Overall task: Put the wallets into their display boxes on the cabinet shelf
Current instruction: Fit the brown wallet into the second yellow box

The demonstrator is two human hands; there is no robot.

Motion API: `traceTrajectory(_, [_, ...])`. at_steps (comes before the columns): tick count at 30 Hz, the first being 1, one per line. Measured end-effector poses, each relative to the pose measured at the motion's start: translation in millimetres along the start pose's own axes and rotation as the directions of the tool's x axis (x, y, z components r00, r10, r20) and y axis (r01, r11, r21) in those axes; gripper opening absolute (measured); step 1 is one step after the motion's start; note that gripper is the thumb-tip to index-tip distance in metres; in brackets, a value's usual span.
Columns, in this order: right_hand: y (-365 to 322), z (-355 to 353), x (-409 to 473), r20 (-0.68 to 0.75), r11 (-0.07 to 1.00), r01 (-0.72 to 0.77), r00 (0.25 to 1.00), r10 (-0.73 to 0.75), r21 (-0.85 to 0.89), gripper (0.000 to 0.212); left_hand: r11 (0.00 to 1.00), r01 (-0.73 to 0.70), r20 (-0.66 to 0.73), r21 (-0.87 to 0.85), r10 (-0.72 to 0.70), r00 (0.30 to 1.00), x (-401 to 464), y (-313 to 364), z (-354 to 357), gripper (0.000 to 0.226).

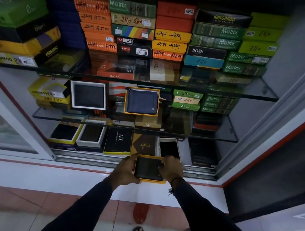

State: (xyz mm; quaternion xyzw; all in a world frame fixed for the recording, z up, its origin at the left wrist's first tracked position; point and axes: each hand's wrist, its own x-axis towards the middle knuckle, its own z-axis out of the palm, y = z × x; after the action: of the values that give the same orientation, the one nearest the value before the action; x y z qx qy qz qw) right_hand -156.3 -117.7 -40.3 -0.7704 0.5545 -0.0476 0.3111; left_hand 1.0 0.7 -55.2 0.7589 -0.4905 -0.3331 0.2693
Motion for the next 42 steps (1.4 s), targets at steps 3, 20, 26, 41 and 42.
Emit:
traceTrajectory(3, [-2.5, 6.3, 0.9, 0.077, 0.991, -0.083, 0.994, 0.075, 0.109, 0.030, 1.000, 0.009, 0.004, -0.015, -0.009, 1.000, -0.1, -2.8, -2.0, 0.087])
traceTrajectory(20, [-19.3, 17.0, -4.3, -0.044, 0.997, -0.043, 0.998, 0.046, 0.066, 0.068, 1.000, -0.019, -0.008, 0.013, 0.019, 1.000, 2.6, -8.2, -1.0, 0.083])
traceTrajectory(26, [-17.5, -7.9, 6.1, -0.005, 0.860, -0.040, 0.999, 0.050, 0.509, 0.049, 0.996, -0.044, 0.023, -0.072, 0.045, 0.999, 2.4, -15.6, -7.7, 0.082])
traceTrajectory(41, [20.3, -53.0, -4.8, 0.447, 0.368, -0.412, 0.895, -0.010, 0.834, 0.043, 0.732, 0.056, 0.133, -0.679, 0.048, 0.990, -17.5, 11.0, -44.4, 0.043])
traceTrajectory(42, [21.3, -52.6, -7.0, 0.459, 0.361, -0.418, 0.888, -0.032, 0.833, 0.044, 0.704, 0.071, 0.141, -0.706, 0.042, 0.989, -17.3, 10.1, -44.1, 0.043])
